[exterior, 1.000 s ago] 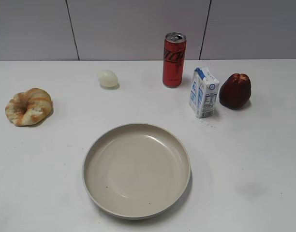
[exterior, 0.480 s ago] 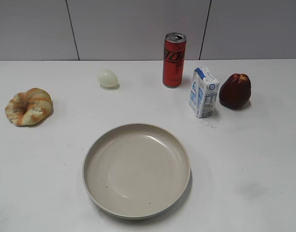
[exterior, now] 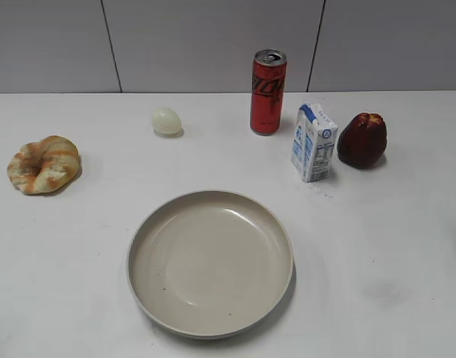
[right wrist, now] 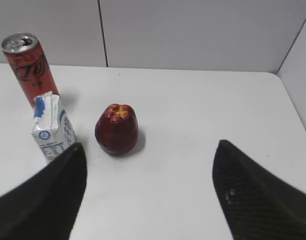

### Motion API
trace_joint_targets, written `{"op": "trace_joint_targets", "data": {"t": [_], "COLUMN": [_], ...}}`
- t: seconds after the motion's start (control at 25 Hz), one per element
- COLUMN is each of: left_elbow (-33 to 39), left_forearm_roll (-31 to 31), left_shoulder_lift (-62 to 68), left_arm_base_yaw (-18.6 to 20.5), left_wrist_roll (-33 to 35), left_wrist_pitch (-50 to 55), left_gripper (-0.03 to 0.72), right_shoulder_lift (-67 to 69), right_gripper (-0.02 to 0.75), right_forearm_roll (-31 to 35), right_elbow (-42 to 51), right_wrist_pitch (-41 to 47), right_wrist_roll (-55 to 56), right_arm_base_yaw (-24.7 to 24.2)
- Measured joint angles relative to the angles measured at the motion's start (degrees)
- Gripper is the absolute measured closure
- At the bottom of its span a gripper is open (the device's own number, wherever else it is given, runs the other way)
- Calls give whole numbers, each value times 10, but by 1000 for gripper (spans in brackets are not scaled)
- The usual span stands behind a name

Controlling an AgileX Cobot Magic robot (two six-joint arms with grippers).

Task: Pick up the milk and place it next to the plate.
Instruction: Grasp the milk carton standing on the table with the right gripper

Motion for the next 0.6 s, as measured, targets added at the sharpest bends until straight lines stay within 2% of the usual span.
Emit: {"op": "trace_joint_targets", "data": {"t": [0.28,0.6], "left_elbow": [0,0], "left_forearm_roll": [0,0], "left_shoulder_lift": [0,0], "left_arm_base_yaw": [0,0], "left_wrist_roll": [0,0], "left_wrist_pitch": [0,0], "left_gripper": [461,461], "right_shoulder_lift": [269,526], "right_gripper": [117,106], "right_forearm_roll": [-1,23], "right_elbow": [-229,-482], "right_wrist_pitch": [143,323], "right_wrist_roll": [-20,-35], "right_arm_base_yaw": [106,126]}}
